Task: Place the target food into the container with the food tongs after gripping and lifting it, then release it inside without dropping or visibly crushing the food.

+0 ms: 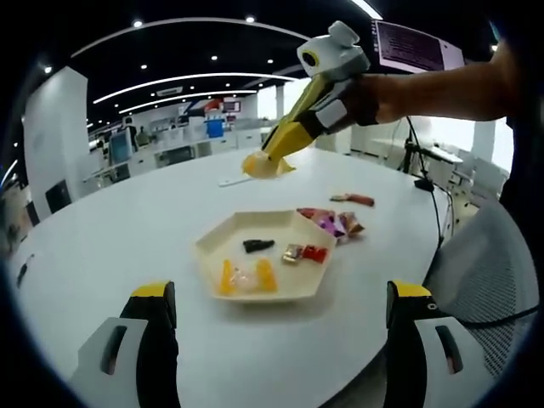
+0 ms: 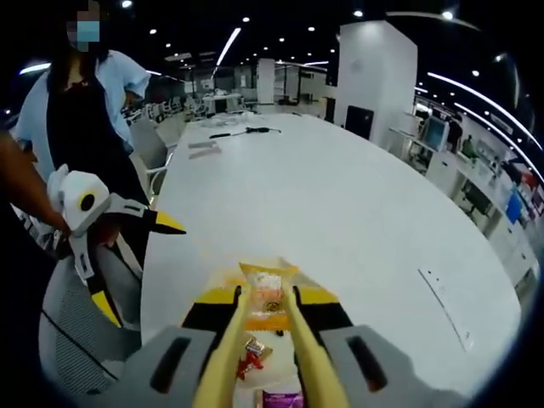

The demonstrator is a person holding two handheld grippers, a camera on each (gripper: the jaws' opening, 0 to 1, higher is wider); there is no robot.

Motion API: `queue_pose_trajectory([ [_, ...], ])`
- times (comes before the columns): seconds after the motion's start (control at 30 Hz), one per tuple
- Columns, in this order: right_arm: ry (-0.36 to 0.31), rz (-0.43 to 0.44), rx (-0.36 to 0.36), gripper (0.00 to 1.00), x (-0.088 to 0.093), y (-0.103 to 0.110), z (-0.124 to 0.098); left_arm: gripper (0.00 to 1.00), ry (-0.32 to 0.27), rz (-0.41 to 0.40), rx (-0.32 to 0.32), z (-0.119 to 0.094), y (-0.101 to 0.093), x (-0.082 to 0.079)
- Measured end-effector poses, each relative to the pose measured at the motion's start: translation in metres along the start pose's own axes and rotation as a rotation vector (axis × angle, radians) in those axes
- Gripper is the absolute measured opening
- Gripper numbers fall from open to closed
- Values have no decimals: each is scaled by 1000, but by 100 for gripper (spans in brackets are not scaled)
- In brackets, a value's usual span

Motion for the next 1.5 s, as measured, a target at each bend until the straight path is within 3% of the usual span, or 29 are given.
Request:
queue_pose_trajectory([
  [0.87,-48,-40,-32,26,-8,9,5,100,-4,-7,-5,-1,0,0],
  [1.5,-84,-45,-14,27,-5,-10,-15,100,7,-2,8,1,-1,0],
])
Point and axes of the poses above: the point that each gripper's makers call its tool centre point, and the gripper's own axes: z roughly forward along the fingers, y roughly to its left, x roughly out of its underside, the point moved 10 cm from there along -z, roughly backward along the fingers, and after that the axes turned 13 degrees about x, right-handed, at the moved point
